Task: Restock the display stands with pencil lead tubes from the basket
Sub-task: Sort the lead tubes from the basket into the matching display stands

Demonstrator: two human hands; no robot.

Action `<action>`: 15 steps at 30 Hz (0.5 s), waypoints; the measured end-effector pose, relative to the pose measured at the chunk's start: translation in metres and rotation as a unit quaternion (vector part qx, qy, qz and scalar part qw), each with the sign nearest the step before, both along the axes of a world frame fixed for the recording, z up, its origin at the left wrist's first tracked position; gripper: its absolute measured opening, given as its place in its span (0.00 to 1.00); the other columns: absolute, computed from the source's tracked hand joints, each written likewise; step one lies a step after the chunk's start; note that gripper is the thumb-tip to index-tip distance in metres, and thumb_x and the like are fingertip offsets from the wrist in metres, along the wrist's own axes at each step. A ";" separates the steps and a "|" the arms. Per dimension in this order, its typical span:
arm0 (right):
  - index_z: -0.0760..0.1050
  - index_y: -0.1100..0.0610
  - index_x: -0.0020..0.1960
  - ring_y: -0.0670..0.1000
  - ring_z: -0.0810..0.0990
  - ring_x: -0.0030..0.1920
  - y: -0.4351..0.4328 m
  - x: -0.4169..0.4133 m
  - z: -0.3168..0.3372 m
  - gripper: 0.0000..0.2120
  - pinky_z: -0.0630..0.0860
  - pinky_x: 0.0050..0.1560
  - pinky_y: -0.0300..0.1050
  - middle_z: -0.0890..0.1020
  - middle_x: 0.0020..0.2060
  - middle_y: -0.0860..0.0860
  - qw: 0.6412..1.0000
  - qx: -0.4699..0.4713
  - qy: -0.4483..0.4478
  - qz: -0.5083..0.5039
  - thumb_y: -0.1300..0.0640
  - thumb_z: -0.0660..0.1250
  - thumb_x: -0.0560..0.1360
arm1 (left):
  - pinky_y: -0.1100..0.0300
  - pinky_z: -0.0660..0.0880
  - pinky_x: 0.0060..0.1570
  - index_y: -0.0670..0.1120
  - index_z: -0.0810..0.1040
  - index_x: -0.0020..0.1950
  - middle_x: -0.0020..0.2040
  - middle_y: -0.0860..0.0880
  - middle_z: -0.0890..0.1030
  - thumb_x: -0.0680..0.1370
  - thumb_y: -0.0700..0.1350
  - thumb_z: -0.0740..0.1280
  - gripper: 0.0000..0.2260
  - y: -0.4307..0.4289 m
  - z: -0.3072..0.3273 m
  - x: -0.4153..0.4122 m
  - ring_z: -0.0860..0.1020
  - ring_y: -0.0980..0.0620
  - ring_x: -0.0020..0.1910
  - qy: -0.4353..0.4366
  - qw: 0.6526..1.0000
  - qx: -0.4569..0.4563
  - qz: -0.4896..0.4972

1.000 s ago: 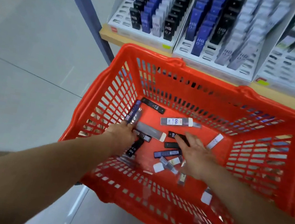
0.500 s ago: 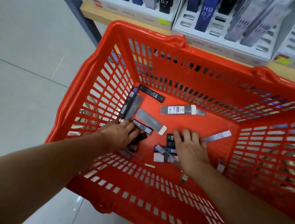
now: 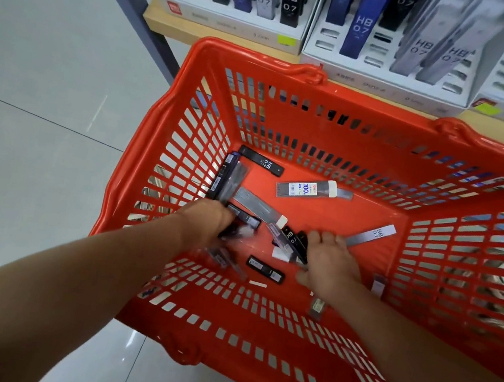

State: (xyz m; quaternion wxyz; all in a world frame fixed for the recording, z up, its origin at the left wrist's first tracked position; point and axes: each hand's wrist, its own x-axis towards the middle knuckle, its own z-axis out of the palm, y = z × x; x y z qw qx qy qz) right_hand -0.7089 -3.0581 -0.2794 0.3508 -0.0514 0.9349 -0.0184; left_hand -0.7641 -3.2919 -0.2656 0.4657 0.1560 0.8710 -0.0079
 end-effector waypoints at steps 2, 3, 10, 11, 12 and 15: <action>0.65 0.56 0.68 0.57 0.70 0.65 0.003 -0.001 0.001 0.20 0.69 0.64 0.48 0.71 0.64 0.55 1.000 0.002 0.017 -0.002 0.59 0.63 0.77 | 0.62 0.75 0.45 0.48 0.76 0.58 0.49 0.50 0.81 0.72 0.49 0.74 0.17 0.006 0.012 -0.002 0.80 0.52 0.47 0.026 0.988 0.100 0.114; 0.65 0.56 0.69 0.57 0.72 0.65 0.006 -0.003 0.002 0.20 0.71 0.62 0.49 0.71 0.64 0.55 1.000 -0.002 0.018 -0.009 0.62 0.61 0.78 | 0.63 0.75 0.43 0.48 0.77 0.56 0.49 0.50 0.82 0.71 0.49 0.75 0.17 0.009 0.017 -0.002 0.80 0.53 0.46 0.019 0.970 0.152 0.187; 0.75 0.57 0.49 0.57 0.78 0.40 0.016 -0.017 0.010 0.06 0.70 0.40 0.47 0.79 0.41 0.59 0.876 -0.270 0.009 -0.399 0.57 0.62 0.80 | 0.62 0.75 0.51 0.47 0.79 0.56 0.50 0.51 0.84 0.74 0.46 0.72 0.11 0.037 0.052 0.010 0.81 0.56 0.48 -0.134 0.790 0.338 0.493; 0.75 0.55 0.46 0.54 0.75 0.35 0.011 -0.024 0.022 0.06 0.68 0.35 0.45 0.78 0.37 0.56 0.817 -0.330 -0.016 -0.473 0.54 0.65 0.80 | 0.61 0.75 0.52 0.47 0.79 0.55 0.50 0.51 0.84 0.75 0.45 0.71 0.10 0.042 0.056 0.011 0.81 0.55 0.49 -0.141 0.776 0.353 0.504; 0.76 0.54 0.46 0.51 0.72 0.32 0.006 -0.030 0.036 0.08 0.67 0.31 0.43 0.78 0.35 0.53 0.757 -0.385 -0.061 -0.525 0.50 0.67 0.78 | 0.59 0.75 0.54 0.47 0.79 0.55 0.50 0.50 0.84 0.75 0.44 0.71 0.09 0.048 0.060 0.013 0.82 0.54 0.50 -0.142 0.765 0.366 0.511; 0.80 0.56 0.54 0.51 0.81 0.37 -0.008 -0.044 0.074 0.23 0.76 0.34 0.43 0.84 0.41 0.53 0.655 -0.500 -0.196 -0.532 0.39 0.73 0.71 | 0.53 0.76 0.58 0.46 0.79 0.54 0.51 0.47 0.84 0.75 0.42 0.71 0.08 0.066 0.071 0.015 0.82 0.48 0.53 -0.129 0.749 0.412 0.502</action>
